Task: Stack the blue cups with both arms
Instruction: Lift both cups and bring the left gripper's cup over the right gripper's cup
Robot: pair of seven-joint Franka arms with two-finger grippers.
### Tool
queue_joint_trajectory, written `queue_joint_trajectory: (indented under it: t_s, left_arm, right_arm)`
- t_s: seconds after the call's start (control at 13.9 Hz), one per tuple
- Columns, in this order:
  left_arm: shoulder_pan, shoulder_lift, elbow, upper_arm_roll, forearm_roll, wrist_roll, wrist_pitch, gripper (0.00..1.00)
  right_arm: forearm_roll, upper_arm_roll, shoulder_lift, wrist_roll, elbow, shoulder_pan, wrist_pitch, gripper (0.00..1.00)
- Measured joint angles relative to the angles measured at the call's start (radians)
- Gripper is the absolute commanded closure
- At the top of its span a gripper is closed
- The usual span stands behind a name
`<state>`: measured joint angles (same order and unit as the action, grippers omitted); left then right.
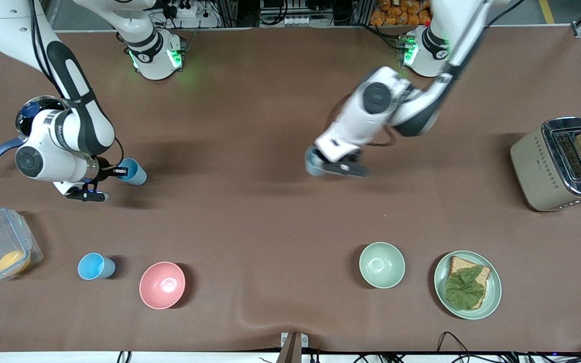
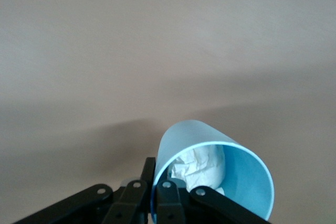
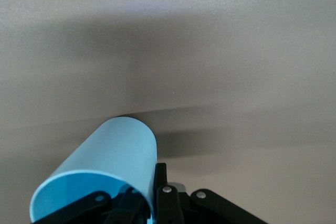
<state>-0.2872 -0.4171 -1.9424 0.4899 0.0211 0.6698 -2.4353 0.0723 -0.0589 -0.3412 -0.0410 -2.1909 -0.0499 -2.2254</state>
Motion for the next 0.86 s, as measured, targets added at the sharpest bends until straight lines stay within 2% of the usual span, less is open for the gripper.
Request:
queue_joint_trajectory:
  t_s: [0.14,0.36,0.5,0.65,0.72,0.79,0.86]
  left_arm:
    - [-0.069,-0.073,0.062,-0.003,0.034,0.106,0.0,1.0]
    - [-0.141,-0.161,0.144,-0.008,0.053,0.199,0.0,1.0]
    - [-0.2,-0.198,0.174,-0.038,0.098,0.238,0.0,1.0]
    - [-0.256,-0.223,0.182,-0.08,0.164,0.288,0.0,0.98]
    - [-0.273,-0.233,0.184,-0.092,0.187,0.301,0.0,0.67]
    - [-0.28,-0.242,0.186,-0.096,0.201,0.309,0.0,0.01]
    - [-0.282,-0.247,0.187,-0.098,0.205,0.315,0.0,0.0]
  right_arm:
    - [0.001,0.001,0.005,0.0,0.036,0.0,0.074,1.0]
    - [0.005,0.001,0.025,0.002,0.157,0.0,0.283,1.0]
    - [0.03,0.004,0.034,0.018,0.233,0.001,0.39,1.0]
    - [0.05,0.026,0.035,0.077,0.275,0.004,0.443,1.0]
    - [0.055,0.051,0.035,0.129,0.286,0.006,0.451,1.0]
    - [0.061,0.086,0.035,0.193,0.289,0.008,0.452,1.0]
    - [0.064,0.128,0.034,0.269,0.29,0.013,0.451,1.0]
